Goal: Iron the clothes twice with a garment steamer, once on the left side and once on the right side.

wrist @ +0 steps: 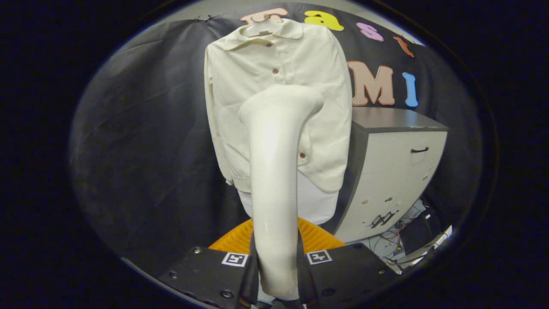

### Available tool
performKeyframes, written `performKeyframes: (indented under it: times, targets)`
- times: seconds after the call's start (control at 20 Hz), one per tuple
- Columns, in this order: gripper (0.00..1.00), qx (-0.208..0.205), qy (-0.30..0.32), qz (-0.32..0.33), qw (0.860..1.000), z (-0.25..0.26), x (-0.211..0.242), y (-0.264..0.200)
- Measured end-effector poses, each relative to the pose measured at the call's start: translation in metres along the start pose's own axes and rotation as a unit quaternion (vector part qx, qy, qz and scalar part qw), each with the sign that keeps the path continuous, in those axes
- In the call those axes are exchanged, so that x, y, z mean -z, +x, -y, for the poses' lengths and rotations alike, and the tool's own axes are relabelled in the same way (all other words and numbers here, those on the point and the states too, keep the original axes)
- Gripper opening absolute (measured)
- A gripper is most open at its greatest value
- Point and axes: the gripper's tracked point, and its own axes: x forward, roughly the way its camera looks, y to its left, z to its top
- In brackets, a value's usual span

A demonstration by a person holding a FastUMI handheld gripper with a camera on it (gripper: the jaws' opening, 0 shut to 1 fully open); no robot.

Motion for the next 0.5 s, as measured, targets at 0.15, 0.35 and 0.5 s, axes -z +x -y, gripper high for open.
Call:
performKeyframes:
  times: [0.15,0.35,0.5]
  targets:
    - [0.35,0.005,-0.01,0.036,0.999,0.012,-0.04,-0.016]
    - [0.35,0.008,0.0,0.082,0.997,0.025,-0.099,-0.016]
    - [0.35,0.007,0.01,0.108,0.994,0.037,-0.143,-0.005]
